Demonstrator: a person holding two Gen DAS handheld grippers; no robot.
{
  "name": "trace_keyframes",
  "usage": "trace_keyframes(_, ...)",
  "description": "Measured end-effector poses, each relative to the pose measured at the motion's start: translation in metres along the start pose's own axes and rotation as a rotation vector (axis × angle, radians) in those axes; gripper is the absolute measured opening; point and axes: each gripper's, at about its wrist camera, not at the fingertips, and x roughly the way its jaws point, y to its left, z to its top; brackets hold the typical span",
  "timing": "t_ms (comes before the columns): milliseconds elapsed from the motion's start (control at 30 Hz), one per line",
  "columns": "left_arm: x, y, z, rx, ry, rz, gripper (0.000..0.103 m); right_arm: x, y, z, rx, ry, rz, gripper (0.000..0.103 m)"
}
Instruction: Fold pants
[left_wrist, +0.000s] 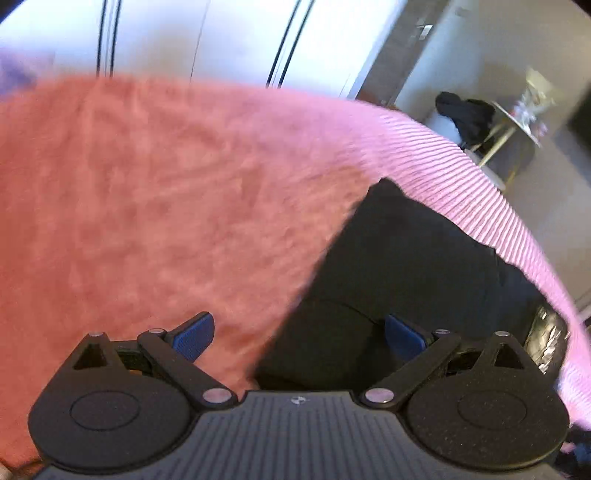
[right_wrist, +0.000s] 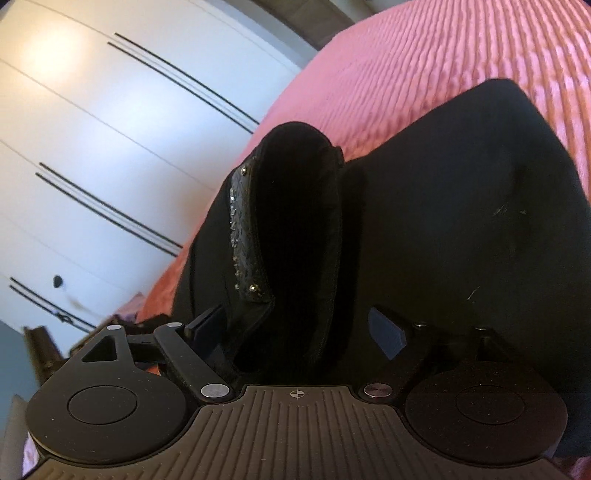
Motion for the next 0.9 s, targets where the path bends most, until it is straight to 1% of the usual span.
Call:
trace_keyframes(33,0.001,0.001,0.001,-0.002,0.005,0.006,0.099,0.003,0.001,0.002,-0.004,0.0,-0.004,0.088)
trace_keyframes(167,0.005,-0.009,0.001,0.054,-0.006,0.038,0.099,0.006,0.004,0.001,0.001,0.001,-0.016,0.086)
trace_keyframes(300,0.003,-0.007,-0.003,0.028,0.003,0.028,0.099,0.011,0.01,-0.002,0.011,0.014,-0.022,0.084)
trace_keyframes(400,0.006,-0.001,-0.003,-0.001,0.015,0.008,0.099,0.02,0.015,-0.004,0.051,0.038,0.003,0.074)
trace_keyframes(467,0.003,0.0,-0.003,-0.008,0.021,0.001,0.099,0.029,0.013,-0.005,0.091,0.052,0.033,0.059)
trace_keyframes(500,0.003,0.0,-0.003,-0.011,0.024,-0.001,0.099,0.032,0.013,-0.005,0.101,0.054,0.044,0.055)
trace_keyframes(567,0.004,0.001,-0.004,-0.015,0.027,-0.006,0.099,0.035,0.015,-0.008,0.117,0.046,0.048,0.054)
trace_keyframes(700,0.006,0.004,-0.005,-0.041,0.037,-0.029,0.099,0.04,0.024,-0.013,0.084,0.028,0.04,0.056)
trace_keyframes(733,0.007,0.006,-0.005,-0.053,0.04,-0.035,0.099,0.04,0.024,-0.015,0.077,0.024,0.033,0.054)
trace_keyframes(800,0.008,0.01,-0.005,-0.082,0.048,-0.05,0.099,0.038,0.03,-0.019,0.054,0.009,0.004,0.046)
trace_keyframes(833,0.009,0.012,-0.005,-0.094,0.051,-0.055,0.099,0.036,0.034,-0.02,0.032,-0.004,-0.012,0.039)
trace_keyframes(867,0.008,0.013,-0.005,-0.105,0.049,-0.057,0.099,0.037,0.042,-0.023,0.005,-0.021,-0.023,0.034)
trace_keyframes(900,0.006,0.014,-0.006,-0.112,0.042,-0.057,0.099,0.033,0.048,-0.024,-0.018,-0.039,-0.028,0.032)
